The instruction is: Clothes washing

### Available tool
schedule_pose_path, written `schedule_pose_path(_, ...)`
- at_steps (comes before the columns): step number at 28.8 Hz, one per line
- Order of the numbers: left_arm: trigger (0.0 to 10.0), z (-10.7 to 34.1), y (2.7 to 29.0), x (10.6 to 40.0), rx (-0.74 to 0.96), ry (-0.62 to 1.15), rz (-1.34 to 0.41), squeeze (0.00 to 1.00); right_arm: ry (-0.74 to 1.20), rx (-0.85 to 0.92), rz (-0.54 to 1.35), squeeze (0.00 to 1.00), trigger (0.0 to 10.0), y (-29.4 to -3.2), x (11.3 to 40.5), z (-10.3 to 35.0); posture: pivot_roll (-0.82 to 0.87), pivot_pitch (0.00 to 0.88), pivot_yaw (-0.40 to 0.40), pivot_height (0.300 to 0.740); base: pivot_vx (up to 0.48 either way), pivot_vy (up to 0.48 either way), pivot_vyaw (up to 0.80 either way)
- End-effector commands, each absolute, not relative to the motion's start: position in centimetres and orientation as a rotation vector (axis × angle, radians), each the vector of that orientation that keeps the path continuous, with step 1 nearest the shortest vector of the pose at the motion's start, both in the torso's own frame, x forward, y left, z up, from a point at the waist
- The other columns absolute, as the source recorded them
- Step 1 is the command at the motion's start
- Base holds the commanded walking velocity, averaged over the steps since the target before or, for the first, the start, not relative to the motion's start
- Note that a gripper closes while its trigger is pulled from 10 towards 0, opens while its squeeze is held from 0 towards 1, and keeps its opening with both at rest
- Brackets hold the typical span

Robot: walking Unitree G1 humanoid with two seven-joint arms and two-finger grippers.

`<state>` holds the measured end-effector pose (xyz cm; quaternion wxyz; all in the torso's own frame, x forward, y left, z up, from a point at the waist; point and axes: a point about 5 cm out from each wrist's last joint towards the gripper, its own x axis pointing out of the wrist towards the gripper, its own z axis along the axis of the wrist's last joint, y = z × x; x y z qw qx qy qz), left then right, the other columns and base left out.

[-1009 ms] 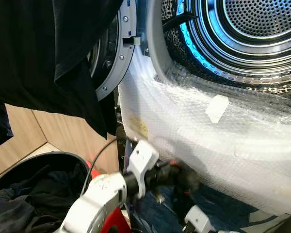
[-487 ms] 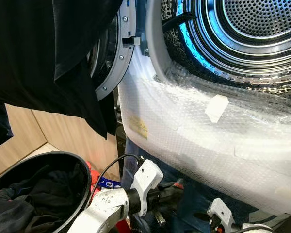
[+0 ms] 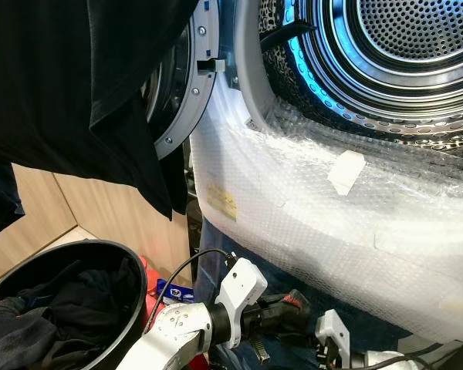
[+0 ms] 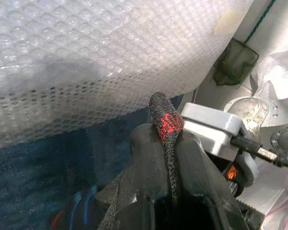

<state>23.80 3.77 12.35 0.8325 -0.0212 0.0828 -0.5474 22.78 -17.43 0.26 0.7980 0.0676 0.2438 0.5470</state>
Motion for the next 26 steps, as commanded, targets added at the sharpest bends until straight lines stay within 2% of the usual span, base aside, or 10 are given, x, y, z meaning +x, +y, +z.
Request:
schedule_pose_path(1, 0.0, 12.6, 3.7, 23.8, -0.040, 0.161, -1.163, 0.00, 0.501, 0.118, 1.161, 1.00, 10.0, -17.3, 23.2, 0.6, 0.02, 0.000, -0.019, 0.740, 0.000, 0.000, 0.00)
schedule_pose_path(2, 0.0, 12.7, 3.7, 23.7, -0.043, 0.159, -1.162, 0.00, 0.490, 0.091, 1.110, 1.00, 10.0, -17.2, 23.6, 0.6, 0.02, 0.000, -0.019, 0.740, 0.000, 0.000, 0.00)
schedule_pose_path(3, 0.0, 12.6, 3.7, 23.7, -0.044, 0.161, -1.161, 0.00, 0.486, 0.072, 1.050, 0.80, 10.0, -17.2, 24.0, 0.5, 0.02, 0.000, -0.019, 0.740, 0.000, 0.000, 0.00)
schedule_pose_path(4, 0.0, 12.6, 3.7, 23.6, -0.044, 0.162, -1.161, 0.00, 0.480, 0.057, 1.024, 0.17, 10.0, -17.3, 24.1, 0.5, 0.02, 0.000, -0.019, 0.740, 0.000, 0.000, 0.00)
schedule_pose_path(5, 0.0, 12.5, 3.8, 23.6, -0.044, 0.164, -1.162, 0.00, 0.478, 0.048, 1.011, 0.17, 10.0, -17.3, 24.2, 0.4, 0.02, 0.000, -0.019, 0.740, 0.000, 0.000, 0.00)
schedule_pose_path(6, 0.0, 12.5, 3.8, 23.6, -0.043, 0.168, -1.162, 0.00, 0.471, 0.041, 0.985, 0.00, 10.0, -17.3, 24.4, 0.4, 0.02, 0.000, -0.018, 0.740, 0.000, 0.000, 0.00)
schedule_pose_path(20, 0.0, 12.1, 3.6, 23.7, -0.030, 0.175, -1.165, 0.00, 0.389, 0.103, 0.922, 0.00, 10.0, -16.4, 25.2, 0.9, 0.01, 0.000, -0.015, 0.740, 0.000, 0.000, 0.00)
schedule_pose_path(21, 0.0, 12.1, 3.5, 23.8, -0.030, 0.172, -1.167, 0.00, 0.389, 0.104, 0.929, 0.00, 4.1, -16.4, 25.2, 0.9, 0.01, 0.000, -0.015, 0.740, 0.000, 0.000, 0.00)
schedule_pose_path(24, 0.0, 12.3, 3.4, 23.8, -0.031, 0.168, -1.170, 0.00, 0.391, 0.096, 0.930, 0.00, 3.1, -16.4, 25.2, 0.9, 0.01, 0.000, -0.019, 0.740, 0.000, 0.000, 0.00)
schedule_pose_path(26, 0.0, 12.3, 3.5, 23.9, -0.028, 0.168, -1.166, 0.00, 0.403, 0.063, 0.914, 0.00, 4.8, -16.9, 25.3, 0.9, 0.01, 0.000, -0.023, 0.740, 0.000, 0.000, 0.00)
